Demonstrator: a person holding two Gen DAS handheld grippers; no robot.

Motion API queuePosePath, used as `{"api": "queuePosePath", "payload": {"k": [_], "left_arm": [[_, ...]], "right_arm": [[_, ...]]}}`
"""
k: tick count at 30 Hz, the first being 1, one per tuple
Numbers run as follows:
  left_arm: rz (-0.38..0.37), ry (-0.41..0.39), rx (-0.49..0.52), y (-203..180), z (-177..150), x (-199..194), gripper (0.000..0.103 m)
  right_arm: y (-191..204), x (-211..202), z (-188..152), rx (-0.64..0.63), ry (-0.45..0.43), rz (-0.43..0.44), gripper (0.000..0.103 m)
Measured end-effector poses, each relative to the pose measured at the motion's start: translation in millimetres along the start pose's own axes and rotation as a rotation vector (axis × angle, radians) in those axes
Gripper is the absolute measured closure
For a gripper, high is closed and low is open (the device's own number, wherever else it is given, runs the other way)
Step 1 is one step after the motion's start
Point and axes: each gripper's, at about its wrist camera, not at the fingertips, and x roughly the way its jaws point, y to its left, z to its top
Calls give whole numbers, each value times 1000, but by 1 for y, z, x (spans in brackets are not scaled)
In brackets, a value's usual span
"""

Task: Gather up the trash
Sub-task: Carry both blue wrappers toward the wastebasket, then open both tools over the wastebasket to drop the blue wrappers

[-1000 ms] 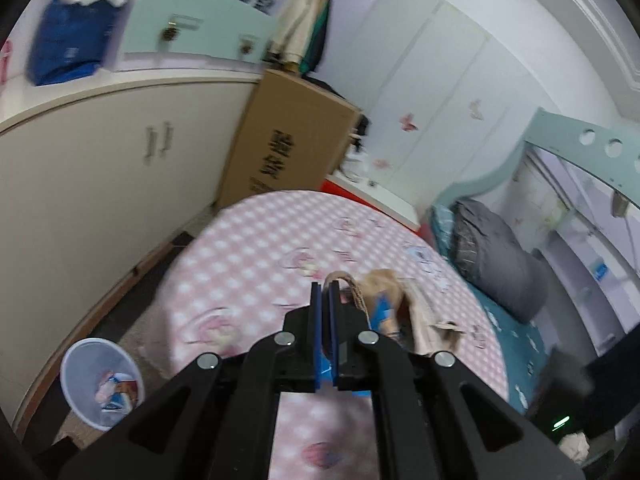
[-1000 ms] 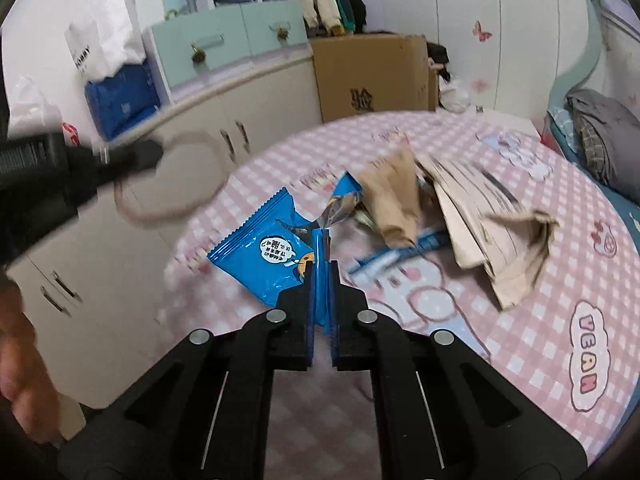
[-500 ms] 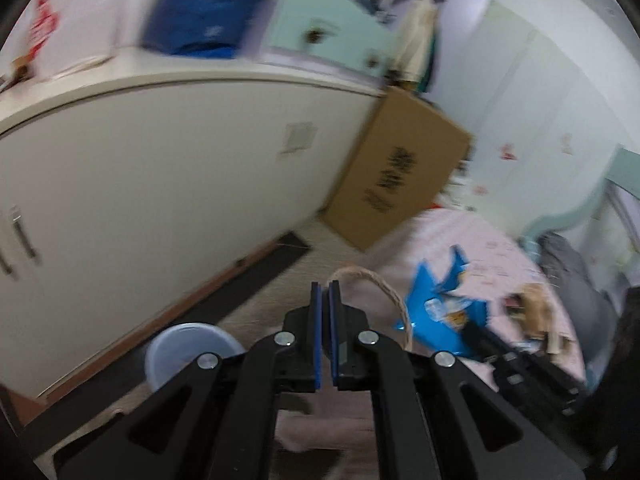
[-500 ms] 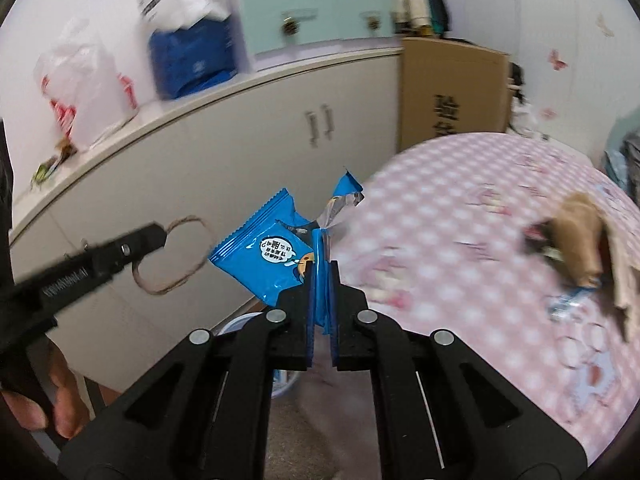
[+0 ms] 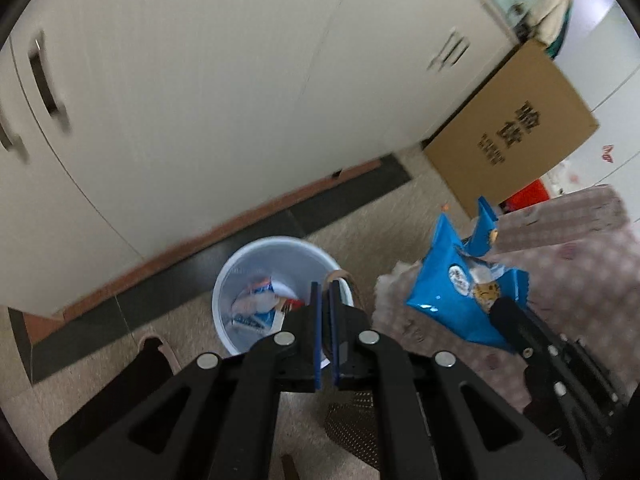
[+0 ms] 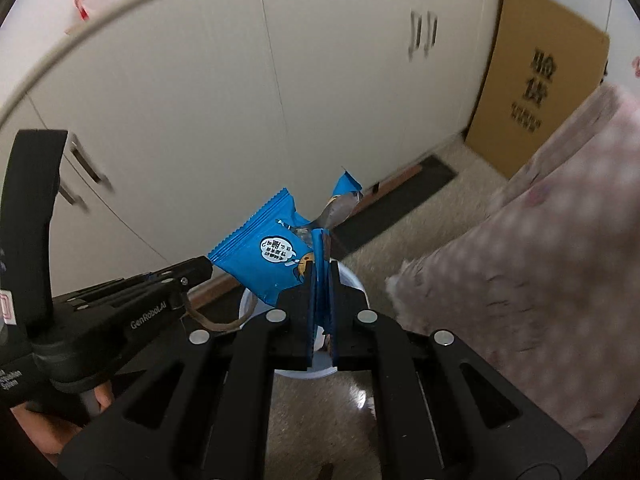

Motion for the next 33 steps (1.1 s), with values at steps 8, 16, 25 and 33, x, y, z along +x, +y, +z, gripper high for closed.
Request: {"api": "queuePosePath", "payload": {"k": [8, 16, 25, 33], "left_arm": [[10, 138, -34, 16, -2, 63, 46], [47, 147, -21, 21, -13, 66, 42], [69, 138, -28, 27, -12, 62, 38], [100, 124, -73, 47, -8, 54, 35]], "right_arm": [[-18, 56, -14, 77, 88, 1, 97], [-21, 78, -20, 91, 130, 5, 97], [-11, 84, -23, 106, 145, 40, 97], [3, 93, -15, 124, 132, 65, 78]]}}
